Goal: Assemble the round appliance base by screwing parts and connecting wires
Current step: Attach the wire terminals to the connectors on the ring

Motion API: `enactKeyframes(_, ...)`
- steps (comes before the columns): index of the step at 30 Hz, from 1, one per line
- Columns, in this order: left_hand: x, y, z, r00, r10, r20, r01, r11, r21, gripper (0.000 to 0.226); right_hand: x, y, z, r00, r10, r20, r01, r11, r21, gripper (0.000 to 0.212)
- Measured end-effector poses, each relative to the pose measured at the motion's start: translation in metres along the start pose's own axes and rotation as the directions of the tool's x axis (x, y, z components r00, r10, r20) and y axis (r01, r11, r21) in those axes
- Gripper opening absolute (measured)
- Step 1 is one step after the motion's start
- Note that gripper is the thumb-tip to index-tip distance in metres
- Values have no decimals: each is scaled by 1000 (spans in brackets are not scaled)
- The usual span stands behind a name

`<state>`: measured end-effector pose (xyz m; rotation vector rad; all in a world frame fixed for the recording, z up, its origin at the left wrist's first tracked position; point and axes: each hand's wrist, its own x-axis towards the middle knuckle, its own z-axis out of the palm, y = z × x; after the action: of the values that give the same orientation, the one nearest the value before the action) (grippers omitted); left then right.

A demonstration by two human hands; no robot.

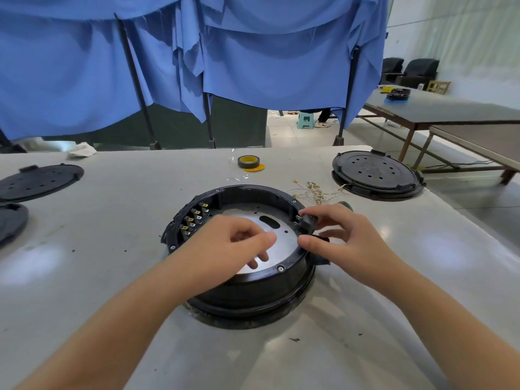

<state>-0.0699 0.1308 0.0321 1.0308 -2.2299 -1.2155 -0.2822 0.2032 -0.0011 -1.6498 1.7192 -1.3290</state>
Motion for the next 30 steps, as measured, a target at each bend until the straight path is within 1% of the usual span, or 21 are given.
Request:
enactKeyframes(2, 13, 6, 0, 995, -82, 56, 85, 994, -63, 25, 0, 0, 2, 1000, -3, 2, 3, 1000, 3, 36)
enactKeyframes(6, 43, 20, 5, 965, -216, 146, 235, 963, -130, 36, -1, -1, 4, 1000, -13, 6, 13, 1000, -11, 32)
enactKeyframes(8, 55, 27, 9, 945, -255, 205, 290, 943, -165, 39, -1, -1, 4, 1000, -3, 8, 3, 1000, -10, 32)
enactKeyframes(11, 66, 31, 14, 931, -249, 266, 292, 947, -136, 36, -1, -2, 3, 1000, -8, 14, 8, 1000, -8, 30)
enactKeyframes(14, 70, 28, 13, 922, -249, 296, 299, 945, -133, 26, -1, -4, 1, 999, -16, 34, 16, 1000, -20, 40)
enactKeyframes(15, 71, 27, 12, 914, -251, 318, 310, 939, -150, 25, -1, -4, 0, 999, -9, 31, 9, 1000, 12, 40)
enactKeyframes(18, 72, 21, 13, 880, -262, 397, 376, 894, -243, 21, 0, -3, -4, 999, 33, -13, -30, 983, 181, 24)
enactKeyframes(20, 73, 16, 14, 862, -272, 427, 414, 864, -287, 19, 1, -2, -5, 996, 81, -45, -69, 971, 227, 14)
enactKeyframes(25, 74, 10, 13, 860, -249, 446, 408, 860, -306, 20, 2, 2, -2, 981, 185, -57, -164, 949, 268, 7)
enactKeyframes(30, 75, 9, 12, 873, -220, 436, 377, 871, -315, 25, 2, 2, 1, 973, 224, -54, -196, 928, 317, 12)
